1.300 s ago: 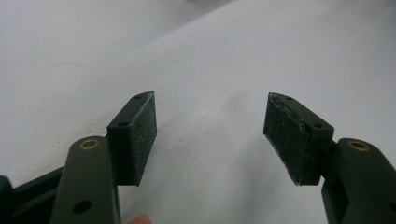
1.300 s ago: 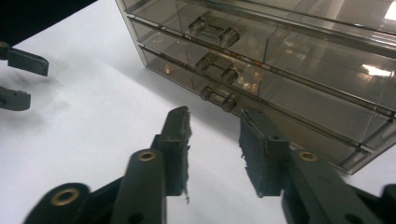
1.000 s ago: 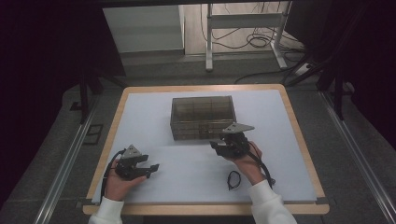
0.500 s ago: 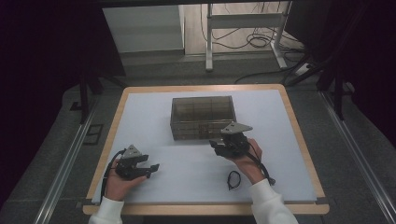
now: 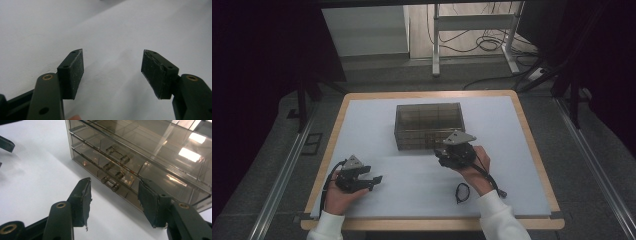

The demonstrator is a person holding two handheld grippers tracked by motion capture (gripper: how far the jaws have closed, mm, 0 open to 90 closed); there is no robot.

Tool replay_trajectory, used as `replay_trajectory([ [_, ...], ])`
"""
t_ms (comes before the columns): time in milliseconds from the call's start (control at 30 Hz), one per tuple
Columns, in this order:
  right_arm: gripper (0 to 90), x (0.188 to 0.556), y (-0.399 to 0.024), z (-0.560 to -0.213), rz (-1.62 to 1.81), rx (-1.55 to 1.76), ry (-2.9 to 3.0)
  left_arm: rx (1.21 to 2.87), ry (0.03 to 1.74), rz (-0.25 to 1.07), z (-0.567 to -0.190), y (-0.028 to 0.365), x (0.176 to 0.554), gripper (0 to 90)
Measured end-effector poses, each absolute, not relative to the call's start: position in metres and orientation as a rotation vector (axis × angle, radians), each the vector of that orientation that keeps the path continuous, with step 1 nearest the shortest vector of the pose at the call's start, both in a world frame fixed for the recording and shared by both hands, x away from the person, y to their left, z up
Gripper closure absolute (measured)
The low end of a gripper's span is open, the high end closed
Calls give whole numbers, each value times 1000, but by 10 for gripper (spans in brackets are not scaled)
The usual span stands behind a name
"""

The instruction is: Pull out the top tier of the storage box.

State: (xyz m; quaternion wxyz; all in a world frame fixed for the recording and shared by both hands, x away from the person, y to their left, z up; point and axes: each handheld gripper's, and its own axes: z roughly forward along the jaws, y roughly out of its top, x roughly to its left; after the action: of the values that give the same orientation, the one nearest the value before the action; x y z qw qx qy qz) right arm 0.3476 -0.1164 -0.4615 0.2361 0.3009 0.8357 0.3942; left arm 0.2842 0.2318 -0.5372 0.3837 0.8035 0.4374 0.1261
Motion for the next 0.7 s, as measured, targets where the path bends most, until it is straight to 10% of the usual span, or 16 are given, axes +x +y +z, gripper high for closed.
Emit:
replay_trajectory([
  [700,451,343,-98,-459,946,674,2269,2040,1118,326,-536,234,284,346],
])
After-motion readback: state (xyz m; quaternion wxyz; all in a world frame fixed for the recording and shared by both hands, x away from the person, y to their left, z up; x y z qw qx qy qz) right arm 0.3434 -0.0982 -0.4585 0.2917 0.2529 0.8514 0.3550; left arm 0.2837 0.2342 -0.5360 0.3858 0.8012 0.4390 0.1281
